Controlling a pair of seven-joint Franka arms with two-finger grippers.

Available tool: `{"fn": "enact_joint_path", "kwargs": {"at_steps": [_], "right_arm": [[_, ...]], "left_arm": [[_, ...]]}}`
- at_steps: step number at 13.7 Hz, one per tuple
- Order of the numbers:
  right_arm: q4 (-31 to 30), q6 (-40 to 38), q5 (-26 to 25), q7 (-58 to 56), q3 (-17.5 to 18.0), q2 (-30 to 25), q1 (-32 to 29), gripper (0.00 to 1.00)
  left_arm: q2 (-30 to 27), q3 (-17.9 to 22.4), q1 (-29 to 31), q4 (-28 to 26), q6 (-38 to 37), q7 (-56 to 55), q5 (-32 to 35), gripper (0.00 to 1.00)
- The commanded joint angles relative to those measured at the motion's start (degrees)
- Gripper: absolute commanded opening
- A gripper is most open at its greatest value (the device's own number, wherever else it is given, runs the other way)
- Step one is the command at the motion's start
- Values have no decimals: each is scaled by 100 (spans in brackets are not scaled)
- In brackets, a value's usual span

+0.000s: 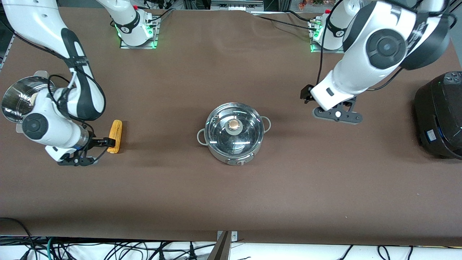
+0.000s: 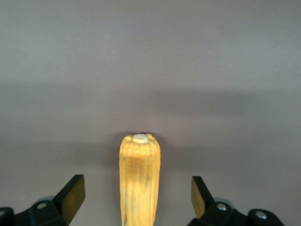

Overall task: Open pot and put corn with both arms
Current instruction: 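Lower the right gripper to the corn while the left gripper reaches the pot, then grasp the corn with the right gripper while the left gripper grasps the lid knob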

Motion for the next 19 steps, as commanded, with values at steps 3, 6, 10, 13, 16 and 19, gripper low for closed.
{"fn": "enact_joint_path", "kwargs": {"at_steps": [3, 6, 10, 13, 16, 19], "right_arm": [[-535, 350, 241, -51, 5, -18, -13, 100], [-624, 359, 250, -60, 5, 35, -13, 100], [-659, 377, 250, -60, 5, 149, -22, 97], [-668, 376, 250, -60, 5, 237, -22, 82], [-729, 333, 250, -69, 5, 263, -13, 19], [-668, 87, 233, -69, 5, 228, -13, 0]], "left_arm": [[546, 28, -516, 271, 550, -1858, -695, 98], [1099, 55, -1218, 517, 1306, -2930, -695, 98], [2127, 352, -2098, 1429, 1757, -4145, -660, 98], [2559, 853, -2643, 1958, 1757, -4533, -634, 98], [2587, 1030, -2802, 2003, 1766, -4595, -547, 98], [2709, 1092, -2873, 2021, 1940, -4613, -370, 97]]}}
